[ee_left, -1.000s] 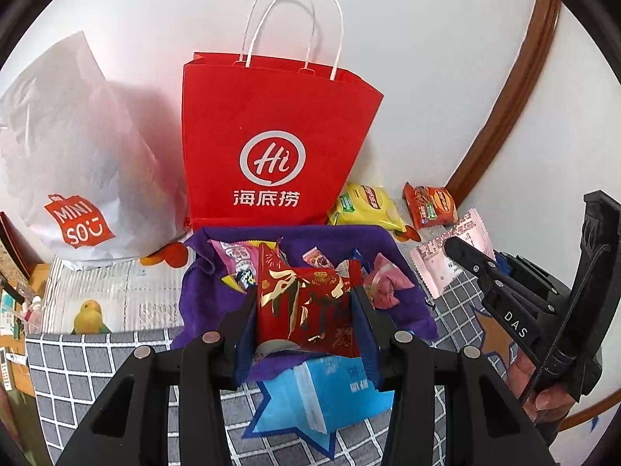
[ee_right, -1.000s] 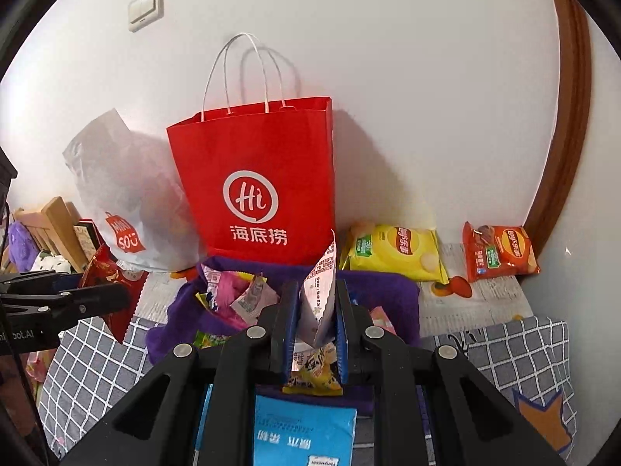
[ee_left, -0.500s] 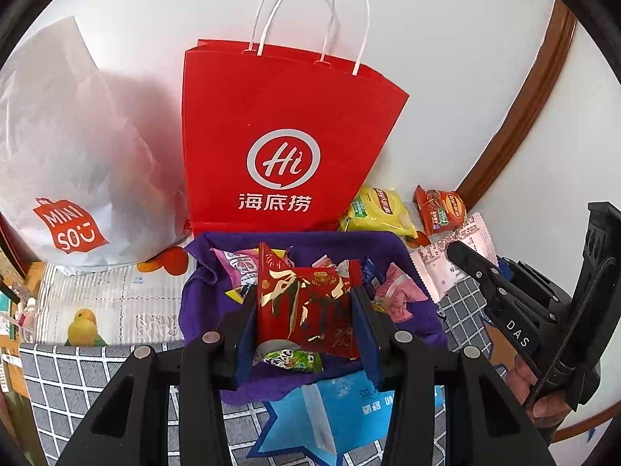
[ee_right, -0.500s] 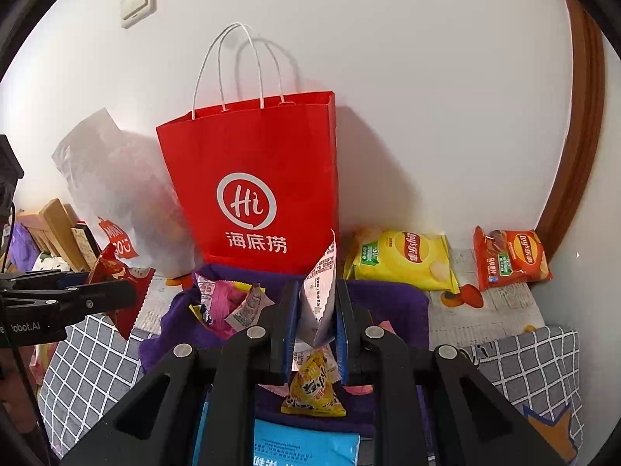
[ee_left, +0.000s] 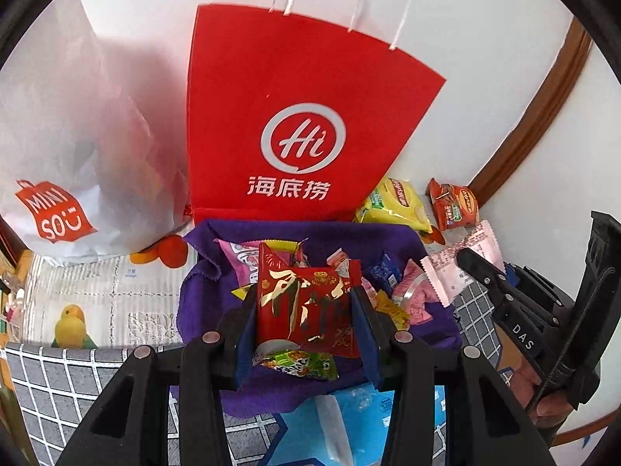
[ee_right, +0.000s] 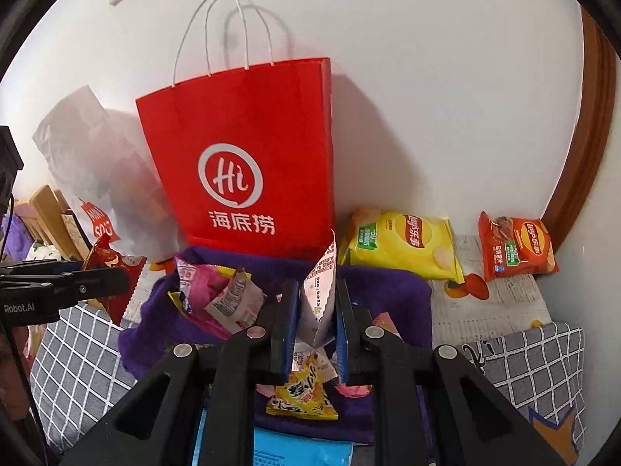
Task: Organize snacks
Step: 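Carry the pink packet and red packet with both tools over the purple towel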
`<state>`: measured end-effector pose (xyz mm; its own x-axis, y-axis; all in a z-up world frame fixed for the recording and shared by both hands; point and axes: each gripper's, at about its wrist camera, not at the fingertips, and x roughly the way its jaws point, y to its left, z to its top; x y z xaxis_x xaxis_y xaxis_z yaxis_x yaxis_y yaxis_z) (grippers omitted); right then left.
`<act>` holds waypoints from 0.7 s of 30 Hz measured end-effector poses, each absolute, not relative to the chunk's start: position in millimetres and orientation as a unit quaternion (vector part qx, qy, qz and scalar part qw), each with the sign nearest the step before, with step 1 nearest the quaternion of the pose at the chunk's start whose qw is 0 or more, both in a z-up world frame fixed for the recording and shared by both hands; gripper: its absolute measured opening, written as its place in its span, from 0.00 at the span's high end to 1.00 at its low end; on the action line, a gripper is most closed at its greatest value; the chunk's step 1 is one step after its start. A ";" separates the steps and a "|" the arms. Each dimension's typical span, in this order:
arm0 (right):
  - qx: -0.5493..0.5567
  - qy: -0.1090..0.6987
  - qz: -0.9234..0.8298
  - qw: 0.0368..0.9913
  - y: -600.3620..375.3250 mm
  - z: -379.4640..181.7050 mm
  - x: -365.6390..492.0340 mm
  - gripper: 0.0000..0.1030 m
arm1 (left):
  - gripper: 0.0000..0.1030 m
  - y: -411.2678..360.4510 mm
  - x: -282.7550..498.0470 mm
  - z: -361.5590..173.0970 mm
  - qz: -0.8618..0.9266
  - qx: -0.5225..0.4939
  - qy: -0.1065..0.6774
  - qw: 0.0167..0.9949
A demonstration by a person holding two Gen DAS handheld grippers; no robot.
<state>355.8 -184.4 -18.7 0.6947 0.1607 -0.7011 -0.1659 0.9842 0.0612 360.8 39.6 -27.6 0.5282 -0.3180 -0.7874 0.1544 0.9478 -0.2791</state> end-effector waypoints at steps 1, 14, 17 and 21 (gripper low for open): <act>-0.005 0.382 0.088 0.920 -184.6 -20.4 357.0 0.83 | 0.59 41.2 363.3 -30.6 -0.134 -0.090 0.469 0.869; -0.002 0.412 0.095 0.906 -187.8 -46.8 371.4 0.83 | 0.59 36.1 377.1 -62.5 -0.137 -0.092 0.493 0.854; -0.004 0.420 0.095 0.903 -186.5 -53.0 373.8 0.83 | 0.59 32.3 379.9 -68.4 -0.139 -0.088 0.500 0.850; -0.003 0.435 0.101 0.895 -183.3 -63.4 378.3 0.83 | 0.59 29.6 382.2 -72.3 -0.138 -0.083 0.504 0.849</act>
<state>378.3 -183.3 -63.4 0.6018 0.1780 -0.7785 -0.1841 0.9795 0.0817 382.2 29.6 -72.3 0.4548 -0.3183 -0.8318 0.1502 0.9480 -0.2806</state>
